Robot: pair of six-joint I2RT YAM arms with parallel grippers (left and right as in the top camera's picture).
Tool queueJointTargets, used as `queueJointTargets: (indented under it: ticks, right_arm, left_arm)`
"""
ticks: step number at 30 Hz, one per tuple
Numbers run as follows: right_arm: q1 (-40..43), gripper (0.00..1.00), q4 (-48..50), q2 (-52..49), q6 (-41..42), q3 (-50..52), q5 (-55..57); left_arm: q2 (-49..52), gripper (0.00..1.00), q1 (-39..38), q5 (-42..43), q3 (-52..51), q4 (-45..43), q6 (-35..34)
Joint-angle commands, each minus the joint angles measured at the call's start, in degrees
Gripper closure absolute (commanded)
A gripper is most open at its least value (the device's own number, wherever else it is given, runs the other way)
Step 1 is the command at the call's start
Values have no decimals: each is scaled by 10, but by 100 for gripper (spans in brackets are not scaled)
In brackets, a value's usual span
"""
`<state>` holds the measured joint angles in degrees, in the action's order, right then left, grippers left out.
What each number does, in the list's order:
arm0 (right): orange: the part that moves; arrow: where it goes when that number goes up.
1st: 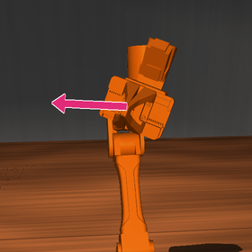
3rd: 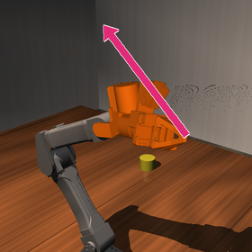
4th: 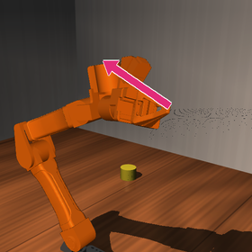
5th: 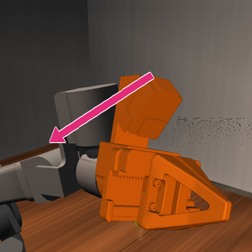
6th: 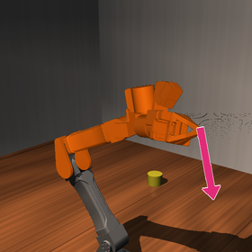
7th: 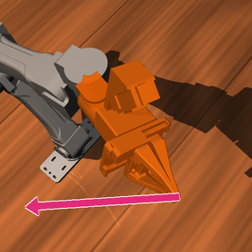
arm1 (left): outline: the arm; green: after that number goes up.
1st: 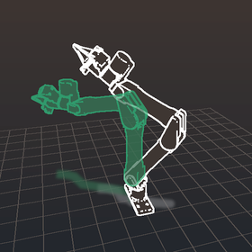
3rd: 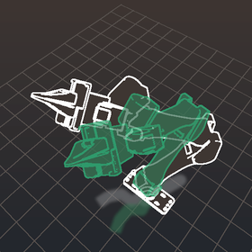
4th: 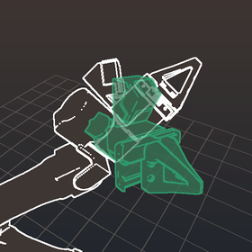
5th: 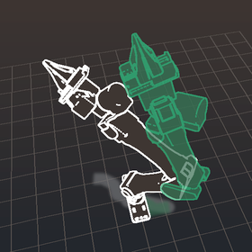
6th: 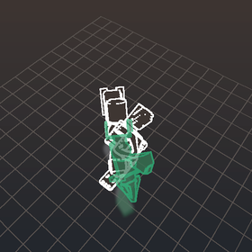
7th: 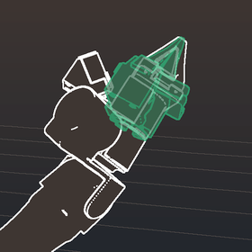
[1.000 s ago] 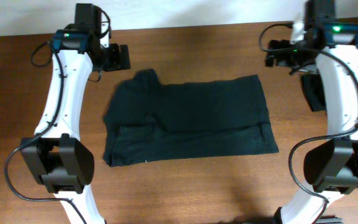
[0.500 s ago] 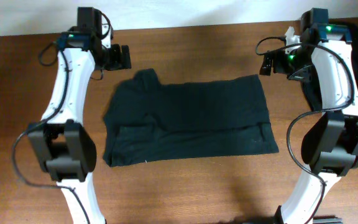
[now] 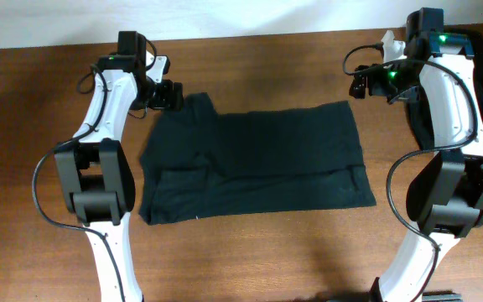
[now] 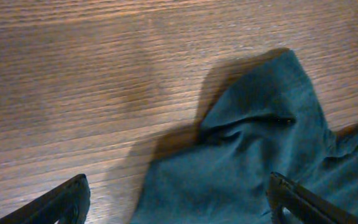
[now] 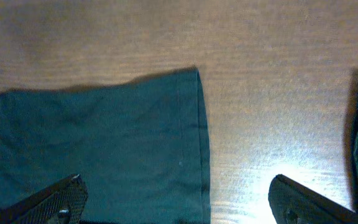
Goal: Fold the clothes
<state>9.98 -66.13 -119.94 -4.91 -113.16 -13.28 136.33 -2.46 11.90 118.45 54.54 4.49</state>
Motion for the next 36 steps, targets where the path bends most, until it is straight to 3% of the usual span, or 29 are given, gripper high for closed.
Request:
queueJointTargets:
  ticks: [1,11,19,24,29,36]
  right_arm:
    - [-8,3,19,5,-6,-8,-11]
    - [-32,3,61,3,-6,-6,3]
    - [-32,3,75,-42,-6,-6,16]
    - [-32,3,80,-82,-7,-6,17]
    - [-33,4,99,-98,-7,-6,17]
    - [-33,12,119,-116,-7,-6,17]
  left_arm:
    - [14,10,5,15,5,-5,30]
    - [49,11,5,30,5,-36,45]
    - [57,28,5,30,5,-36,45]
    - [57,30,5,38,5,-36,44]
    - [57,42,5,38,5,-35,44]
    - [57,42,5,38,5,-36,44]
